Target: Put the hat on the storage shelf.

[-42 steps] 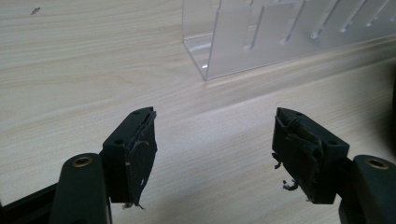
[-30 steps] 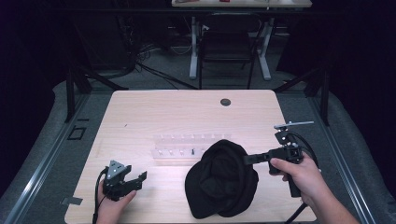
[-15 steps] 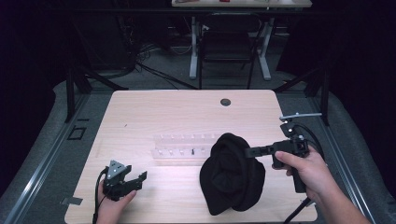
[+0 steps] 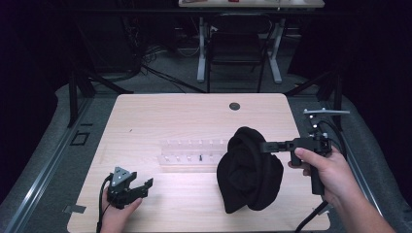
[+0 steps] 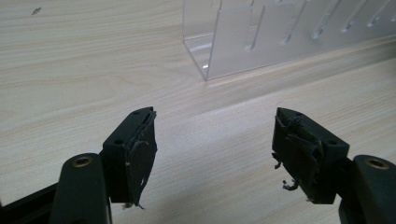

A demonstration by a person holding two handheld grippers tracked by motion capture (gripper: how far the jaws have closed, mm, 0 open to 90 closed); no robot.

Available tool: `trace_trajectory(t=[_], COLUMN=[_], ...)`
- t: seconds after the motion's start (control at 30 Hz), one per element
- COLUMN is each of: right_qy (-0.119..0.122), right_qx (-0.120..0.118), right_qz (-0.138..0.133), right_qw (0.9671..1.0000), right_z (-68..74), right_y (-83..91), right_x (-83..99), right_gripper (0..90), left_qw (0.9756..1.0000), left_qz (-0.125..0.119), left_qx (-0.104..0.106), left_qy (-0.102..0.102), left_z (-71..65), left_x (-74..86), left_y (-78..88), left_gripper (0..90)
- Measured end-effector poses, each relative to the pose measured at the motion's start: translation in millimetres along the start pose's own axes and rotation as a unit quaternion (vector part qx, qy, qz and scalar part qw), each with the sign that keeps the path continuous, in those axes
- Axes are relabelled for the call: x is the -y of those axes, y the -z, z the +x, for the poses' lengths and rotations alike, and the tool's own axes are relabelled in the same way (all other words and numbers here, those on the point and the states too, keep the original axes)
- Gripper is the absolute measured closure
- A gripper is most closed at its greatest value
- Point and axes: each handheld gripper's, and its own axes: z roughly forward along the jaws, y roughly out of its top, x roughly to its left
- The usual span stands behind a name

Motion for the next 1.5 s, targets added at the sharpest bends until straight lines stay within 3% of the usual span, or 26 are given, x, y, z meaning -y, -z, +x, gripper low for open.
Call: trace_trajectory(t=[0.3,0.7,1.5], right_qy=[0.009,0.020,0.025], right_qx=[-0.014,-0.006,-0.010], right_qz=[-0.029,-0.053,-0.069], right_qw=[0.9995,0.9984,0.9972], right_z=[9.7,19.5,31.0], right_y=[3.3,-0.1,-36.8], right_x=[-11.3,-28.2,-58.1], right_gripper=[88.5,88.6,88.7], left_qw=[1.0000,1.0000,1.0000], left_qz=[-0.003,-0.001,-0.004], left_qx=[0.000,0.000,0.004], left_qy=[0.001,-0.001,0.001], left_z=[0.0,0.4,1.6], left_x=[0.1,-0.3,-0.5], left_y=[0.1,0.0,-0.2], left_gripper=[30.3,30.3,30.3])
